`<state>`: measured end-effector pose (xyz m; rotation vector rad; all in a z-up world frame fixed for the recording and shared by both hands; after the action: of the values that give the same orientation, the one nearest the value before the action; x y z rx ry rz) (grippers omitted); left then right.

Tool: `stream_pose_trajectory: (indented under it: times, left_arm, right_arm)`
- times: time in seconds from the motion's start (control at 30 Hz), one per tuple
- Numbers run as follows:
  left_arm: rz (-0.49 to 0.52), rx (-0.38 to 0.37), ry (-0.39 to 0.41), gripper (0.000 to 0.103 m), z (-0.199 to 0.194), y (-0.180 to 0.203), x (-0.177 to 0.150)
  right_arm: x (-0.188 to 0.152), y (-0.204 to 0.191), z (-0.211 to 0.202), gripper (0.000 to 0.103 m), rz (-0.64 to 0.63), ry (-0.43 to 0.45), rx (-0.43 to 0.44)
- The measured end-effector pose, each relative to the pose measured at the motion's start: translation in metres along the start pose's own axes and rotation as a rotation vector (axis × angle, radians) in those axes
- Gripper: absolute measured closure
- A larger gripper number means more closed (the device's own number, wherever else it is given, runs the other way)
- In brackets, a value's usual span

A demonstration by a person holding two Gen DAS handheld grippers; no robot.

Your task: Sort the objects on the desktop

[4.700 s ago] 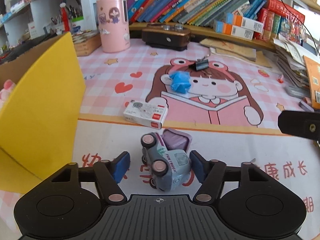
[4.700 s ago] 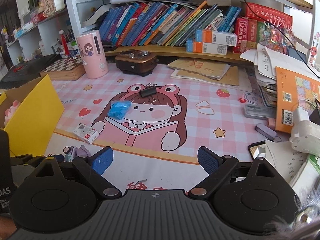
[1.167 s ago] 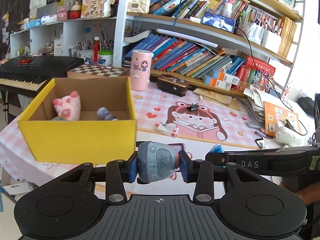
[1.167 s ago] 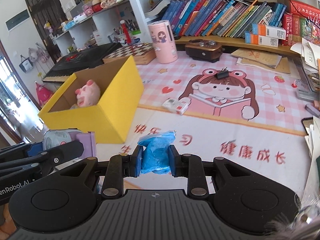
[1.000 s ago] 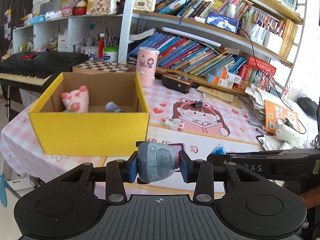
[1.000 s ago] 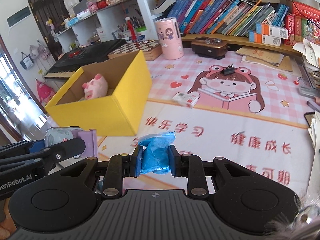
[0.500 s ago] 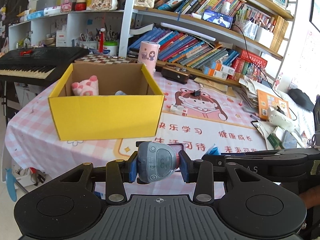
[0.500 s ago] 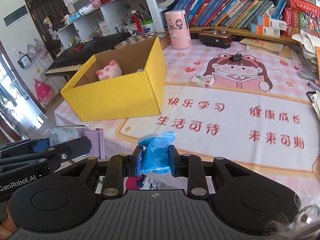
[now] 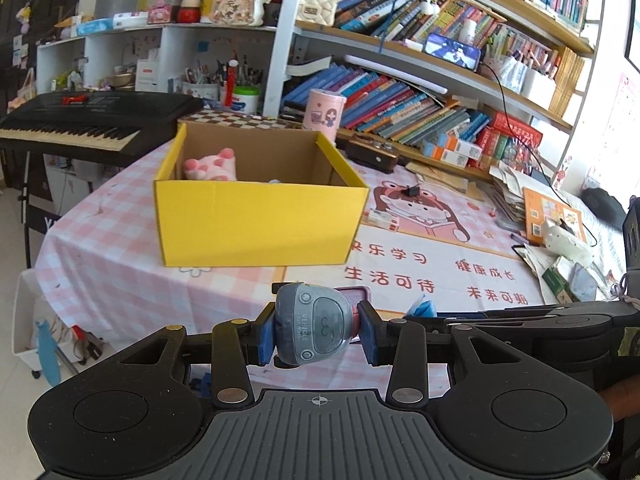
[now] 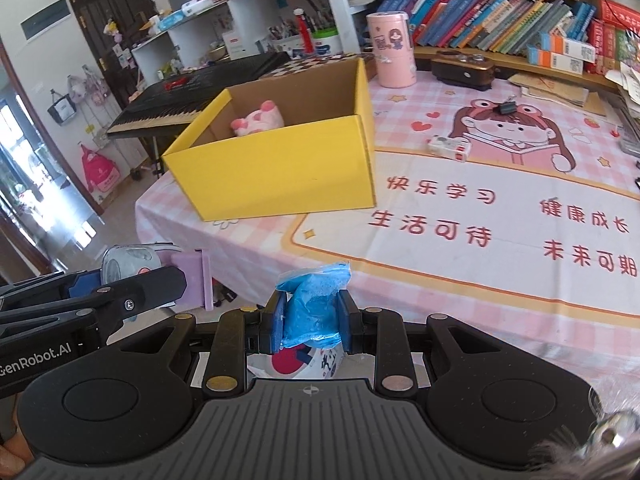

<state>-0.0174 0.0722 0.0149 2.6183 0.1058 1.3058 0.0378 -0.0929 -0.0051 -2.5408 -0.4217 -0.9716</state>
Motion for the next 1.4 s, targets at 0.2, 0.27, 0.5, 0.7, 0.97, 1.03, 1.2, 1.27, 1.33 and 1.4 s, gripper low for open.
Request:
stream_pose_trajectory:
  times: [0.2, 0.27, 0.5, 0.7, 0.97, 1.03, 1.2, 1.27, 1.33, 1.4]
  left_arm:
    - [-0.014, 0.011, 0.02, 0.064, -0.007, -0.01, 0.0]
    - [-0.017, 0.014, 0.024, 0.064, -0.008, -0.013, 0.001]
    - [-0.023, 0.025, 0.041, 0.064, -0.013, -0.02, 0.003]
    - [-0.029, 0.028, 0.045, 0.064, -0.012, -0.023, 0.006]
    - [-0.04, 0.019, 0.03, 0.064, -0.002, -0.019, 0.01]
    - [-0.046, 0.027, 0.032, 0.064, 0.002, -0.019, 0.013]
    - [-0.051, 0.049, 0.051, 0.064, 0.013, -0.019, 0.025]
    - [-0.044, 0.057, 0.066, 0.064, 0.017, -0.017, 0.032]
    - [-0.034, 0.068, 0.08, 0.064, 0.021, -0.015, 0.039]
    - [-0.026, 0.078, 0.093, 0.064, 0.026, -0.013, 0.047]
  right_arm:
    - [0.003, -0.012, 0.003, 0.078, -0.023, 0.003, 0.011]
    - [0.004, -0.015, 0.004, 0.078, -0.029, 0.004, 0.013]
    - [0.009, -0.024, 0.009, 0.078, -0.046, 0.005, 0.025]
    - [0.014, -0.026, 0.012, 0.078, -0.06, 0.0, 0.031]
    - [0.021, -0.02, 0.021, 0.078, -0.073, -0.019, 0.034]
    - [0.025, -0.017, 0.024, 0.078, -0.076, -0.02, 0.039]
    - [0.041, -0.011, 0.031, 0.078, -0.096, 0.005, 0.052]
    - [0.05, -0.007, 0.031, 0.078, -0.107, 0.034, 0.059]
    - [0.06, -0.002, 0.032, 0.079, -0.111, 0.063, 0.067]
    - [0.072, 0.003, 0.035, 0.079, -0.112, 0.084, 0.072]
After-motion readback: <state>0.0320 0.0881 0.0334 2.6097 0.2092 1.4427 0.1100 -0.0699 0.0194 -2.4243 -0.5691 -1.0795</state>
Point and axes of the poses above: each gripper's, at about its wrist camera, not at the fingertips, and z roughly the way its jaws point, y to its right, x to its top, the point moved 1 cm from there along z, roughly the way its jaws point, and after that the axes turned 2 degrees about -z, right-handed, at the moved point
